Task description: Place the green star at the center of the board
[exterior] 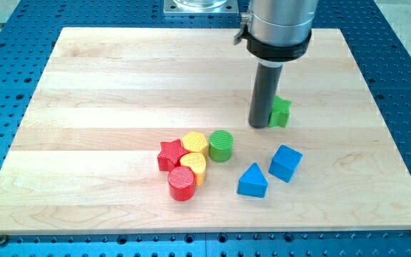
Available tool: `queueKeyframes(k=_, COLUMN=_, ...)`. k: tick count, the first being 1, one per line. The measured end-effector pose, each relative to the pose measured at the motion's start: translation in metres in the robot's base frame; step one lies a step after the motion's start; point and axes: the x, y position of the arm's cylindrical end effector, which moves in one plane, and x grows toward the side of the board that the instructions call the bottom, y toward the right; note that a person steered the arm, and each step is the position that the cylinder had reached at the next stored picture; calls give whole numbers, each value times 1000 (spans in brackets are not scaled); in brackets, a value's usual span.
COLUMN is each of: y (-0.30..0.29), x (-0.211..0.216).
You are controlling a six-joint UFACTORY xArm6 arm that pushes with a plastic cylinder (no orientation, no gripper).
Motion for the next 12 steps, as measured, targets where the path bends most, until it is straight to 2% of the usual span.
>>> queueKeyframes(k=1, y=21, x=37)
queueKeyframes(k=2, y=37, x=39)
queueKeyframes(k=3, y=83, x=32)
queueKeyframes(k=4, y=73, x=-28)
queueKeyframes(k=5, y=32, x=-36)
queueKeyframes(k=6, y=26, x=-23)
queueKeyframes(k=7, y=83, x=-15)
queueKeyframes(k=8, y=79, x=6)
queueKeyframes(k=9, y=27, x=23)
queueKeyframes(k=10, y=-37, x=-6)
queueKeyframes(k=11, y=-75, x=-30)
queueKeyframes(k=12, y=-85, x=-46)
